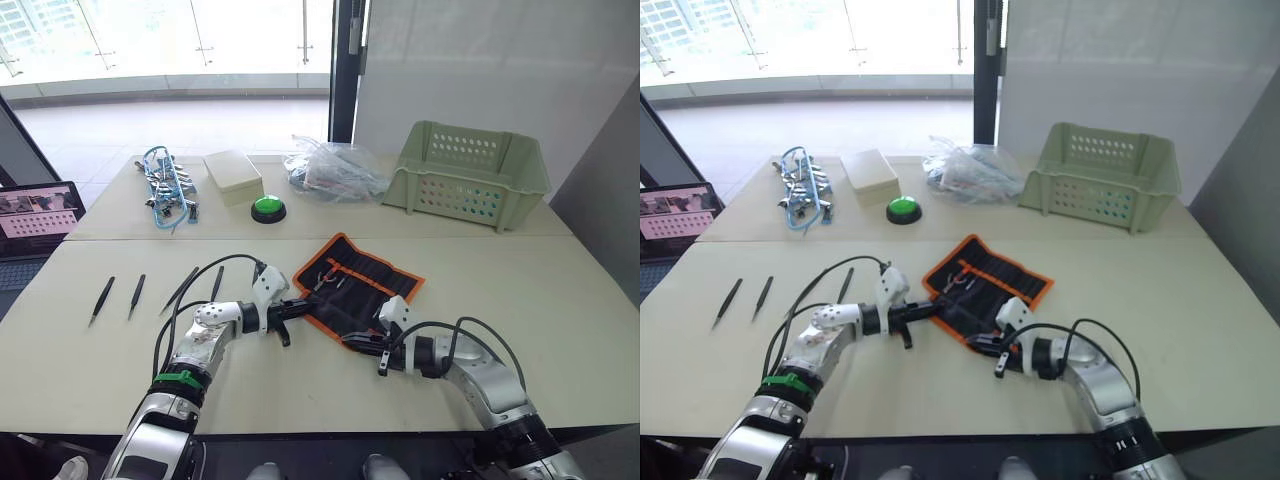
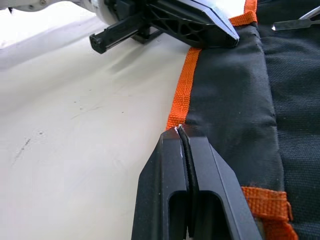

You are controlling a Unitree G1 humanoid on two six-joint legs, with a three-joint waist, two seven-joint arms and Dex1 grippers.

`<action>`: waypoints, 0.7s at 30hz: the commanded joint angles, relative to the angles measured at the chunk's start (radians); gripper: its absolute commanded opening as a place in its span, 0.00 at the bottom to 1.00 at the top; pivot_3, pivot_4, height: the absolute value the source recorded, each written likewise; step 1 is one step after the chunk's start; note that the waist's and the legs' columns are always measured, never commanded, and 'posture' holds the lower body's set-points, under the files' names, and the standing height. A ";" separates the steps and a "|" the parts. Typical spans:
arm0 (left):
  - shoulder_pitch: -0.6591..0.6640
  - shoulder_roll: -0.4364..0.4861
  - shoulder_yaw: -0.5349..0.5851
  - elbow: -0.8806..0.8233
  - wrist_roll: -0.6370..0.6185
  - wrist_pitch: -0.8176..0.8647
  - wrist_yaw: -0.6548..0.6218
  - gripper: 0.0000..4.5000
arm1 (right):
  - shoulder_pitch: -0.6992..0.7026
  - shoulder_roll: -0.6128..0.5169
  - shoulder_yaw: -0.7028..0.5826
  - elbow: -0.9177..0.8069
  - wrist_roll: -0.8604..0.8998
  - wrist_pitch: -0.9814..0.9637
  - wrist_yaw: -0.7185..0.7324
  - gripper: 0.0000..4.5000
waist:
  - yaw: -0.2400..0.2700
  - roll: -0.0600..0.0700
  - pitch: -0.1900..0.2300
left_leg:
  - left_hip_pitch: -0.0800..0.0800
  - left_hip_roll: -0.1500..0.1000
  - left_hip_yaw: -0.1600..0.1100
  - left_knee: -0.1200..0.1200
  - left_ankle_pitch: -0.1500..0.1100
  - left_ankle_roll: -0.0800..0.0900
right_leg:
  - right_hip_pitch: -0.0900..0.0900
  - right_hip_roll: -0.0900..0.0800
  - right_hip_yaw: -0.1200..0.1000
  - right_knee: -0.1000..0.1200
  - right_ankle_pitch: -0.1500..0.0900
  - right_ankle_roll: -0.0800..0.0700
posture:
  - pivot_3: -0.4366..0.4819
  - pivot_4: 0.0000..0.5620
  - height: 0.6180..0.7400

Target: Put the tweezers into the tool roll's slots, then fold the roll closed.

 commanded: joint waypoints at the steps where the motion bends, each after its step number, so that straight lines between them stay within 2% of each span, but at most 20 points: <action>1: 0.009 0.005 0.021 0.061 0.017 -0.012 0.001 0.01 | 0.022 -0.015 -0.017 -0.014 0.028 0.009 0.031 0.00 | 0.000 0.000 0.000 | 0.000 0.000 0.000 0.000 0.000 0.000 | 0.000 0.000 0.000 0.000 0.000 0.000 | 0.48 0.27 1.00; 3: 0.018 0.003 0.052 0.013 -0.036 -0.025 -0.043 0.01 | 0.016 0.004 -0.095 -0.060 0.137 0.061 0.035 0.00 | 0.000 0.000 0.000 | 0.000 0.000 0.000 0.000 0.000 0.000 | 0.000 0.000 0.000 0.000 0.000 0.000 | 0.48 0.27 1.00; 6: 0.045 -0.013 0.126 -0.142 -0.186 0.030 -0.124 0.01 | 0.009 0.020 -0.249 -0.119 0.336 0.181 0.009 0.00 | -0.006 0.000 0.001 | -0.006 0.000 0.000 0.000 0.000 0.000 | -0.007 0.000 0.002 0.002 0.000 0.000 | 0.48 0.27 1.00; 10: 0.054 0.013 0.199 -0.284 -0.224 0.096 -0.032 0.01 | 0.027 -0.051 -0.387 -0.098 0.411 0.233 0.003 0.00 | 0.009 0.000 0.001 | -0.016 0.000 -0.002 0.002 0.000 0.000 | -0.016 0.000 0.000 0.003 0.000 0.000 | 0.48 0.27 1.00; 13: 0.089 0.058 0.260 -0.388 -0.272 0.180 0.010 0.01 | 0.018 -0.116 -0.446 -0.018 0.391 0.212 0.014 0.00 | 0.008 0.000 0.001 | -0.017 -0.001 -0.001 0.003 0.000 0.000 | -0.016 -0.001 0.000 0.002 0.000 0.000 | 0.48 0.27 1.00; 15: 0.152 0.109 0.313 -0.473 -0.283 0.210 0.049 0.00 | 0.010 -0.175 -0.453 0.070 0.338 0.153 0.057 0.12 | 0.003 0.000 0.001 | -0.016 0.000 -0.001 0.002 0.000 0.000 | -0.016 -0.001 0.000 0.002 0.000 0.000 | 0.48 0.27 1.00; 19: 0.335 0.203 0.437 -0.634 -0.316 0.253 0.096 0.26 | -0.035 -0.251 -0.469 0.239 0.279 0.059 0.115 0.41 | -0.012 0.000 0.002 | -0.015 0.001 0.001 -0.001 0.000 0.000 | -0.018 0.000 0.002 0.001 0.000 0.000 | 0.48 0.27 1.00; 21: 0.488 0.241 0.541 -0.699 -0.328 0.248 0.109 0.41 | -0.067 -0.277 -0.480 0.321 0.257 0.007 0.146 0.56 | -0.017 0.001 0.002 | -0.016 0.001 0.002 -0.002 0.000 0.000 | -0.020 0.000 0.003 0.002 0.000 0.000 | 0.48 0.27 1.00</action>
